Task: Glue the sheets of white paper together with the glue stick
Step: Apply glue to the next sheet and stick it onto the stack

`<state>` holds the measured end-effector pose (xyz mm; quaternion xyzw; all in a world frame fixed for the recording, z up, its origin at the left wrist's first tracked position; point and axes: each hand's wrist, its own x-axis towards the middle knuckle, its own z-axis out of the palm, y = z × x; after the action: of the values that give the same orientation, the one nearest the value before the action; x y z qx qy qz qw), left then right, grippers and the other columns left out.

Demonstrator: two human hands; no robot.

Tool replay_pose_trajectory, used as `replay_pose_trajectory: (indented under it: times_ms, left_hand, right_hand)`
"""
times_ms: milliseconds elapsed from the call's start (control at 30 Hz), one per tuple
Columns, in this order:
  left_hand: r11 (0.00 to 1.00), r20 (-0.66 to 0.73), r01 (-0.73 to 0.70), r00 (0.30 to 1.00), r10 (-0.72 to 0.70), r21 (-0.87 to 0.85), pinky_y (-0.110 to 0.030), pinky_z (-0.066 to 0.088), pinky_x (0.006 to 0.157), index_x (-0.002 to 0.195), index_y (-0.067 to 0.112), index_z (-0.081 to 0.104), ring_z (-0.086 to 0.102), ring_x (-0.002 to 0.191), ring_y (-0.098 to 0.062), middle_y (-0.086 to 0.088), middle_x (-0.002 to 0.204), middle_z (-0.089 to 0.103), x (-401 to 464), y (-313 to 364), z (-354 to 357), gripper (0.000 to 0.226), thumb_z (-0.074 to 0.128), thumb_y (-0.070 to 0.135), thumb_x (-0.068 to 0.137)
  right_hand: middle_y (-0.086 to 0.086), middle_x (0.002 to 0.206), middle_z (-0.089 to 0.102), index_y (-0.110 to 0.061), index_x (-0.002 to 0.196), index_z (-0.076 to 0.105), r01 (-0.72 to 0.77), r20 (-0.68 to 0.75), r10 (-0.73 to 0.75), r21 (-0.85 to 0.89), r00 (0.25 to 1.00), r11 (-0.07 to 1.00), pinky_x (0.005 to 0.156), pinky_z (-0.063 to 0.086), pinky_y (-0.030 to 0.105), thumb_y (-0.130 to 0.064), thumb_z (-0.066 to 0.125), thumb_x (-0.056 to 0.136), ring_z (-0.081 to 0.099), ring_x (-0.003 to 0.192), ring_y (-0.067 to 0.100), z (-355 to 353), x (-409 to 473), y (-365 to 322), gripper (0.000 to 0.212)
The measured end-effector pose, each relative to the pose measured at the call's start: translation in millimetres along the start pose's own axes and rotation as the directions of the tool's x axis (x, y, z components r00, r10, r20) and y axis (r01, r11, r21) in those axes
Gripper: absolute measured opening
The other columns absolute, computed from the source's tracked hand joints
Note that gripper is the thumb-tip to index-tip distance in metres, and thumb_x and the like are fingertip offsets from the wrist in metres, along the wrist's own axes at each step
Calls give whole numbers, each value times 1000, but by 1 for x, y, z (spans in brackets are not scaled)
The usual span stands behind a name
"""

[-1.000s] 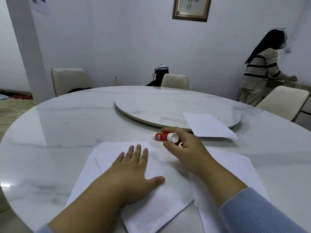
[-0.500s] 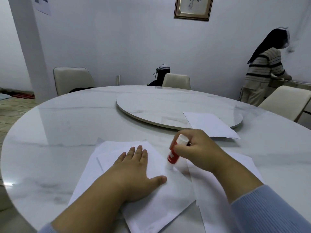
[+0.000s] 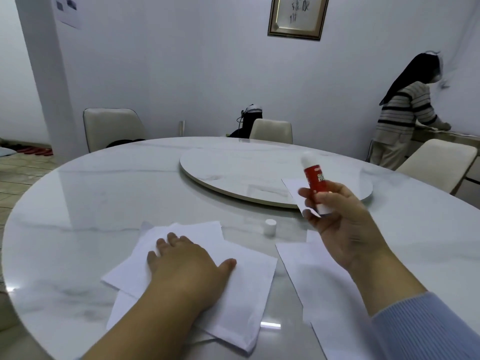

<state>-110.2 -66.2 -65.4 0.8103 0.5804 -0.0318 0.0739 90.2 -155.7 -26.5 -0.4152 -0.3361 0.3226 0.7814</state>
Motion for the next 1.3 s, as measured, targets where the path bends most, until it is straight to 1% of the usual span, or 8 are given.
replay_pose_trajectory:
  times_ms: [200, 467, 667, 867, 1033, 1167, 1233, 1300]
  left_hand:
    - [997, 30, 82, 996, -82, -10, -50, 9, 116, 146, -5, 3, 3, 145, -39, -22, 158, 0, -2, 10, -1, 103, 26, 73, 82]
    - [995, 35, 100, 994, -99, -17, -52, 9, 116, 146, -6, 7, 3, 145, -40, -23, 158, 1, -1, 13, 1, 104, 27, 73, 81]
    - [995, 39, 102, 994, -102, -6, -52, 8, 116, 146, -5, 5, 1, 145, -40, -23, 158, 0, 1, 14, 2, 103, 27, 73, 82]
    - [994, 41, 108, 993, -108, -7, -52, 7, 116, 146, -6, 0, -2, 145, -39, -23, 158, -3, 3, 14, 4, 105, 26, 73, 82]
    - [993, 47, 120, 992, -118, -20, -51, 6, 116, 146, -6, -1, -2, 145, -39, -22, 158, -3, 2, 15, 3, 106, 27, 73, 82]
    - [993, 49, 114, 992, -112, -34, -51, 7, 116, 146, -5, 1, -1, 145, -39, -22, 158, -3, 2, 15, 2, 105, 27, 73, 82]
    - [993, 60, 111, 992, -108, -49, -51, 6, 117, 147, -4, 0, -2, 146, -38, -21, 158, -4, 2, 15, 1, 98, 27, 68, 86]
    - [994, 86, 91, 993, -86, -56, -51, 3, 117, 147, -1, -4, -5, 145, -39, -20, 158, -9, 1, 13, -2, 90, 28, 59, 89]
  right_hand:
    - [3, 97, 69, -22, 97, 66, -124, -248, 7, -459, 969, 880, 88, 49, 35, -8, 69, 82, 60, 90, 21, 9, 21, 21, 21]
    - [4, 112, 65, -17, 122, 56, -168, -274, -12, -623, 962, 764, 62, 36, 22, -21, 64, 87, 57, 94, 19, 24, 58, 17, 36]
    - [3, 98, 66, -15, 112, 60, -139, -186, -10, -766, 983, 627, 68, 41, 26, -18, 68, 84, 59, 85, 18, 24, 64, 34, 29]
    - [5, 90, 70, -17, 81, 66, -215, -225, 0, -931, 974, 294, 85, 51, 39, -19, 69, 76, 64, 91, 26, 20, 67, 42, 6]
    - [1, 95, 71, -22, 83, 65, -236, -232, 53, -914, 971, 329, 84, 50, 32, -20, 80, 70, 65, 94, 21, 12, 66, 45, 20]
    - [0, 88, 68, -11, 110, 64, -146, -238, -84, -801, 968, 580, 70, 44, 24, -13, 80, 73, 61, 80, 15, 5, 65, 20, 40]
    - [-3, 77, 67, -12, 103, 66, -21, -134, -175, -844, 975, 535, 63, 42, 22, -13, 79, 74, 57, 66, 11, -3, 54, -6, 32]
    - [-6, 87, 69, -21, 103, 68, 5, 39, 102, -949, 994, 315, 68, 48, 23, -16, 83, 69, 59, 73, 11, -12, 34, -28, 37]
